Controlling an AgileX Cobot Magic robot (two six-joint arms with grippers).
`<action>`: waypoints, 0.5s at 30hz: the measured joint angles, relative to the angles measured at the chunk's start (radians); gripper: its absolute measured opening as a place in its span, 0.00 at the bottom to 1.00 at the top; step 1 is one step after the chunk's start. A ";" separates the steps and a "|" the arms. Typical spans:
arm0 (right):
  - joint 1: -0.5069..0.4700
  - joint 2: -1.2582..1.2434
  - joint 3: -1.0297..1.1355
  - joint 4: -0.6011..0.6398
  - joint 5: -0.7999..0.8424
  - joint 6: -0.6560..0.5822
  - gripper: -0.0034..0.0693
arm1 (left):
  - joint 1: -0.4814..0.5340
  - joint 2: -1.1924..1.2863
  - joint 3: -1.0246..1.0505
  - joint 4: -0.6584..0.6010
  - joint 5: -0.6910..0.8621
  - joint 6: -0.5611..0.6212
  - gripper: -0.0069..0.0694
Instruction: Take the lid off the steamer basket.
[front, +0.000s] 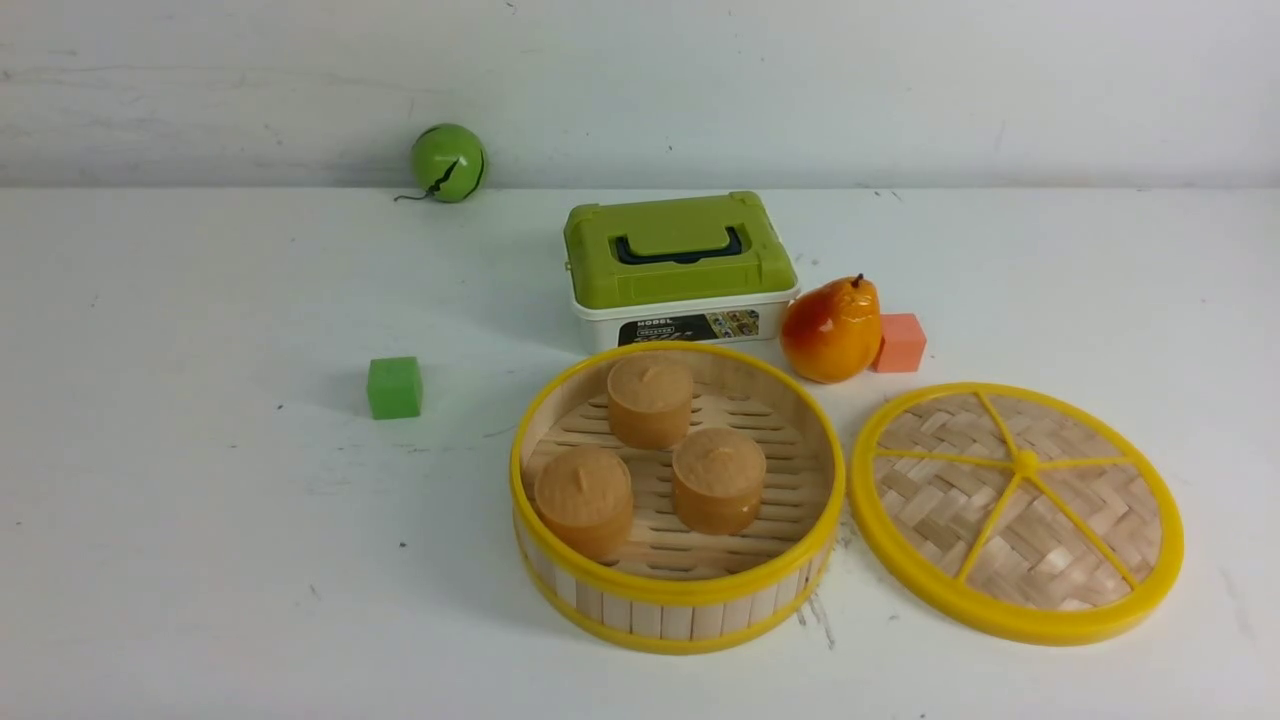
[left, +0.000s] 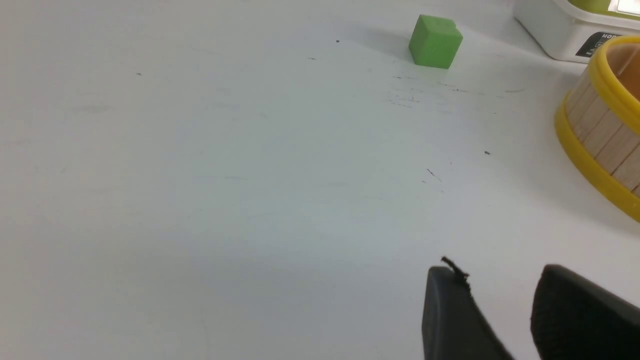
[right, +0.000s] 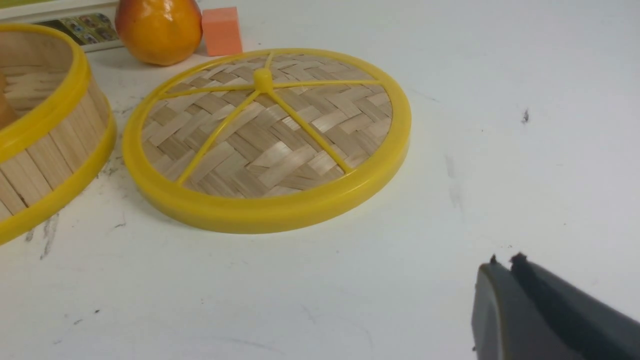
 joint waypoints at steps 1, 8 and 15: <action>0.000 0.000 0.000 0.000 0.000 0.000 0.09 | 0.000 0.000 0.000 0.000 0.000 0.000 0.40; 0.000 0.000 0.000 0.000 0.000 0.000 0.10 | 0.000 0.000 0.000 0.000 0.000 0.000 0.40; 0.000 0.000 0.000 0.000 0.000 0.000 0.12 | 0.000 0.000 0.000 0.000 0.000 0.000 0.40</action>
